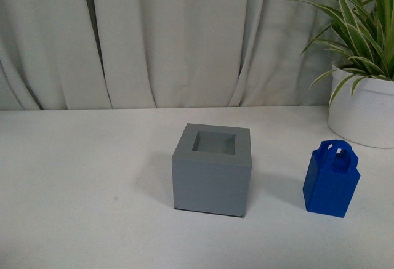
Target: Insert blue part into gray base
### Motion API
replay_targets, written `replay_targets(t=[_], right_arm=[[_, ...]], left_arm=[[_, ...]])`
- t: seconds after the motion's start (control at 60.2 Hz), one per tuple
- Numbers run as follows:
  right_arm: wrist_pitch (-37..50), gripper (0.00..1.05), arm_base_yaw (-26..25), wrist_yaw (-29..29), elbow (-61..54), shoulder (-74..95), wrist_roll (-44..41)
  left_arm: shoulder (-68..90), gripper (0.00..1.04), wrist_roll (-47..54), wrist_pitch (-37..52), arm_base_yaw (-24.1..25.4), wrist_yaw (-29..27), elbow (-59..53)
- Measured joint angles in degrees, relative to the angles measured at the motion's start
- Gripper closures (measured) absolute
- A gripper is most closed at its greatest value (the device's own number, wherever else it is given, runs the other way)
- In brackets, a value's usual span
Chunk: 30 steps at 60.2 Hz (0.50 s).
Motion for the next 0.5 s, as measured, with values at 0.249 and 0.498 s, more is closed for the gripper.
replay_targets(t=[0.249, 0.498], right_arm=[[0.00, 0.09, 0.00, 0.00, 0.00, 0.00, 0.00], [0.00, 0.09, 0.00, 0.00, 0.00, 0.00, 0.00]], left_arm=[[0.00, 1.01, 0.00, 0.00, 0.00, 0.00, 0.00], [0.00, 1.01, 0.00, 0.00, 0.00, -0.02, 0.00]])
